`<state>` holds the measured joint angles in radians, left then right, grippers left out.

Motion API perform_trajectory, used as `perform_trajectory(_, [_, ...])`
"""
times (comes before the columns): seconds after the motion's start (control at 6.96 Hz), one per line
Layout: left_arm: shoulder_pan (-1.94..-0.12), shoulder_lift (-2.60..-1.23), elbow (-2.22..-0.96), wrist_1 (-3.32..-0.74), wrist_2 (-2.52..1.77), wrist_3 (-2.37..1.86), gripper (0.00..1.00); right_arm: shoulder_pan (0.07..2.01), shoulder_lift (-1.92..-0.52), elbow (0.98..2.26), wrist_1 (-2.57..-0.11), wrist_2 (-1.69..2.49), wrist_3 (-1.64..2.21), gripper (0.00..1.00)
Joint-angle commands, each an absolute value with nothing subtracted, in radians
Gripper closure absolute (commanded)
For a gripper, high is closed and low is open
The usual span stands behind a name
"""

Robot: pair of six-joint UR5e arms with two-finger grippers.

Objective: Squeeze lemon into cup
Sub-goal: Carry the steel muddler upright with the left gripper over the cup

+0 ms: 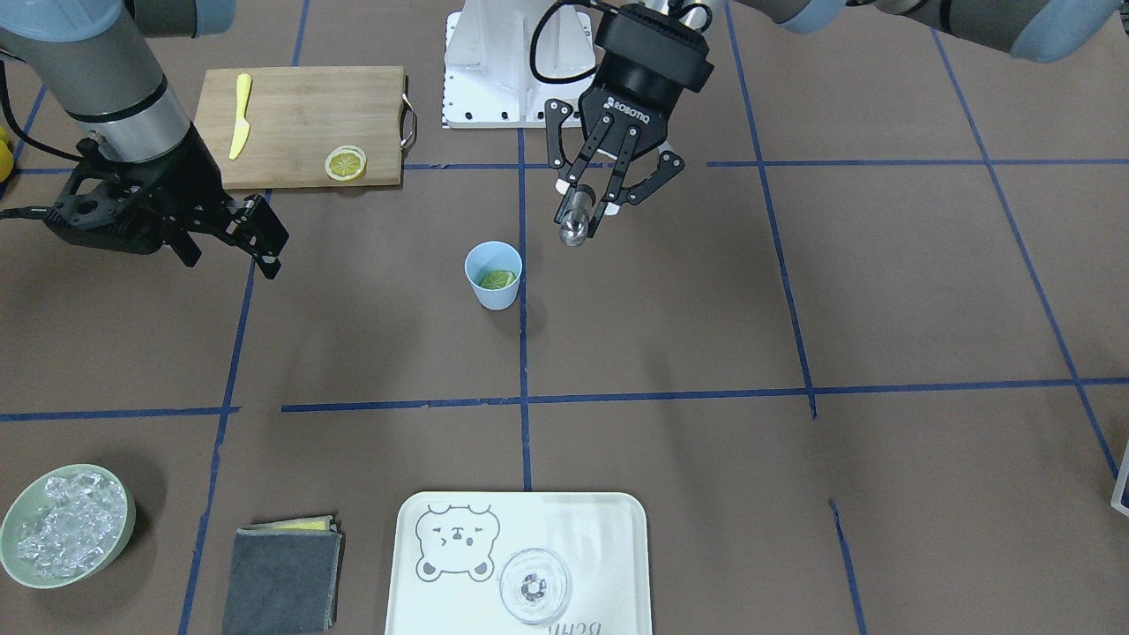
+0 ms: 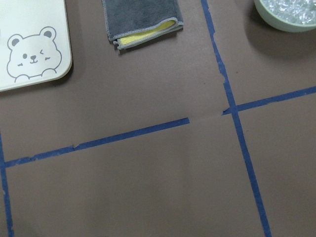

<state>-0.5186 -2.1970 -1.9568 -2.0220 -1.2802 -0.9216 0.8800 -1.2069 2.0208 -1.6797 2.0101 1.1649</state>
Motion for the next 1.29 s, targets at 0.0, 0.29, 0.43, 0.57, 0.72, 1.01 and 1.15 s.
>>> perform_trajectory(0.0, [-0.411,-2.195,-1.81,-2.319,-1.016,-0.834,1.0,0.899,-1.209,2.02,-1.68,2.019,1.152,0.0])
perform_trajectory(0.29, [-0.361,-2.216,-1.706,-2.437,-0.932,-0.687,1.0,0.9,-1.21,2.023,-1.68,2.02,1.154,0.0])
perform_trajectory(0.43, [-0.326,-2.256,-1.627,-2.503,-0.864,-0.683,1.0,0.9,-1.21,2.026,-1.678,2.023,1.152,0.0])
perform_trajectory(0.57, [-0.324,-2.261,-1.602,-2.531,-0.864,-0.683,1.0,0.903,-1.212,2.025,-1.678,2.023,1.152,0.0])
perform_trajectory(0.72, [-0.322,-2.281,-1.574,-2.533,-0.862,-0.684,1.0,0.902,-1.212,2.025,-1.678,2.023,1.151,0.0])
perform_trajectory(1.01, [-0.292,-2.286,-1.563,-2.534,-0.862,-0.687,1.0,0.902,-1.213,2.025,-1.678,2.023,1.152,0.0])
perform_trajectory(1.15, [-0.284,-2.29,-1.559,-2.533,-0.862,-0.687,1.0,0.902,-1.213,2.026,-1.678,2.025,1.152,0.0])
